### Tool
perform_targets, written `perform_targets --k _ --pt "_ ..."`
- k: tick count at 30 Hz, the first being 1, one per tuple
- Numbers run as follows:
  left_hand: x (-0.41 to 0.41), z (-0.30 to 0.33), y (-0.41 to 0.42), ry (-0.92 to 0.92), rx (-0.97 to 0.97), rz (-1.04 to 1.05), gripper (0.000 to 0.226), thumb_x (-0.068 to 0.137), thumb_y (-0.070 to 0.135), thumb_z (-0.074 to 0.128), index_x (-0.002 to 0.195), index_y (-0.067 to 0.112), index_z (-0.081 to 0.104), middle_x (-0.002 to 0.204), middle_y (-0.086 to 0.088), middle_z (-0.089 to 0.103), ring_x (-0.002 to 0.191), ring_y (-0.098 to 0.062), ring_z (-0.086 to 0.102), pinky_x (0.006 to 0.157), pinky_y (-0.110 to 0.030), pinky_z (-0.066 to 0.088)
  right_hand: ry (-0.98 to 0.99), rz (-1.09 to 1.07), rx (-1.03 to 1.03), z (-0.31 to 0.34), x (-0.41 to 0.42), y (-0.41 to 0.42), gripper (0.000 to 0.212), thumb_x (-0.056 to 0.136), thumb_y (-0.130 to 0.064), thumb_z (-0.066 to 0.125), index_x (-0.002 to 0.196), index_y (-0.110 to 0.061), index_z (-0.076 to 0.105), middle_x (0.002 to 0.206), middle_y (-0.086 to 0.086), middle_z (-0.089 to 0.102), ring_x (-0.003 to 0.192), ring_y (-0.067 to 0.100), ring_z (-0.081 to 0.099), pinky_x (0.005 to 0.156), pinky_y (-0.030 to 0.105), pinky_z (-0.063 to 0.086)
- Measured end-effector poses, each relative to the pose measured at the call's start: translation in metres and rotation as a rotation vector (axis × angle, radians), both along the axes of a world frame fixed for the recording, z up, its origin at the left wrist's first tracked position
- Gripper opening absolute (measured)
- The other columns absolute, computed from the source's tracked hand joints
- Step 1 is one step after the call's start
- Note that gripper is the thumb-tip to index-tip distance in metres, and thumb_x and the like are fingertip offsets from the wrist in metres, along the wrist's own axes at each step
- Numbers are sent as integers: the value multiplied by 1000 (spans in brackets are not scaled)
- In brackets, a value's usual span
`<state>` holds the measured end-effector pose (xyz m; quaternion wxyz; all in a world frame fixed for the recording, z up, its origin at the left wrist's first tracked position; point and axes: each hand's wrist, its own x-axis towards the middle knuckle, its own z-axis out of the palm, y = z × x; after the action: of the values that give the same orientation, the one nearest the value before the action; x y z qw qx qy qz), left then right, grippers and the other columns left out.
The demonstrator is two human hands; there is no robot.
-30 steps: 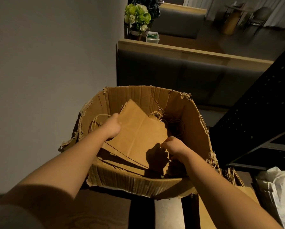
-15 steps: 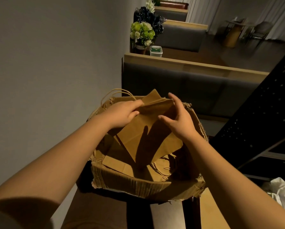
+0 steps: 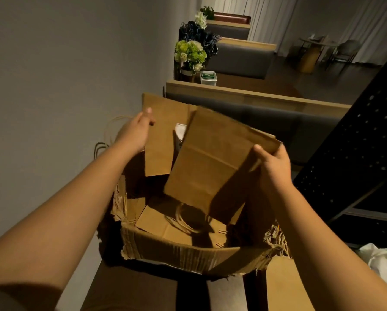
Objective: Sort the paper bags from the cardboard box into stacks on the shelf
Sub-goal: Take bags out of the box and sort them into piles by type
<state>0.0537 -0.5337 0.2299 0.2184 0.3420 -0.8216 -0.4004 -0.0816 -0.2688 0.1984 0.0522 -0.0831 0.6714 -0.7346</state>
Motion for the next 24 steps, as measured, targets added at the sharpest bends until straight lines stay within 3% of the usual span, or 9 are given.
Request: perform_targets --k 3,5,7,10,12,15,17,19,24 --pt "9 -17 -1 32 34 131 55 102 54 14 107 21 58 92 6 50 72 -9 44 69 -31 34 -263 -109 -162 -3 -7 10 26 93 -13 62 117 -20 57 112 6 65 105 25 65 89 44 53" --pt "11 -33 0 44 23 177 39 103 44 26 106 20 57 88 4 53 68 -11 46 58 -29 34 -375 -116 -273 0 -7 13 29 92 -9 61 119 -21 57 117 8 65 103 24 66 89 43 54" --pt "13 -47 -2 19 -3 174 15 99 22 42 108 24 54 102 -2 58 69 -16 50 52 -28 34 -466 -113 -381 3 -9 15 31 90 -8 62 116 -25 60 117 8 66 101 26 68 86 46 56" --pt "18 -63 -6 -11 30 130 33 95 4 46 113 31 50 132 -5 50 84 -25 58 52 -27 37 -581 -106 -512 10 -13 18 41 87 -12 67 126 -22 58 122 9 64 100 30 69 73 51 58" --pt "21 -73 -7 36 176 76 44 94 1 44 123 34 52 138 -3 49 94 -26 61 60 -29 47 -647 -105 -556 14 -10 17 45 87 -13 67 129 -17 52 122 12 59 101 34 66 65 55 58" --pt "24 -87 0 216 577 74 38 97 15 49 127 37 55 130 -6 60 112 -26 60 92 -45 51 -695 -75 -551 23 6 10 43 90 -15 65 127 -20 43 106 16 50 94 37 59 62 57 57" --pt "25 -88 13 455 967 187 31 100 23 45 129 29 57 130 -9 61 116 -27 60 96 -44 48 -777 -60 -577 24 17 4 50 89 -15 67 131 -22 42 100 18 48 88 38 57 59 56 55" --pt "25 -90 25 635 1216 222 38 100 41 41 129 23 58 133 -5 60 122 -26 56 99 -42 46 -851 -73 -577 14 22 -3 37 89 -15 67 119 -20 45 98 18 51 83 38 57 54 55 52" --pt "32 -95 35 760 1353 19 76 80 77 42 132 24 58 130 -6 62 120 -31 58 104 -52 40 -940 -123 -457 -12 24 -12 35 91 -8 61 124 -5 52 108 14 61 97 33 63 76 53 56"
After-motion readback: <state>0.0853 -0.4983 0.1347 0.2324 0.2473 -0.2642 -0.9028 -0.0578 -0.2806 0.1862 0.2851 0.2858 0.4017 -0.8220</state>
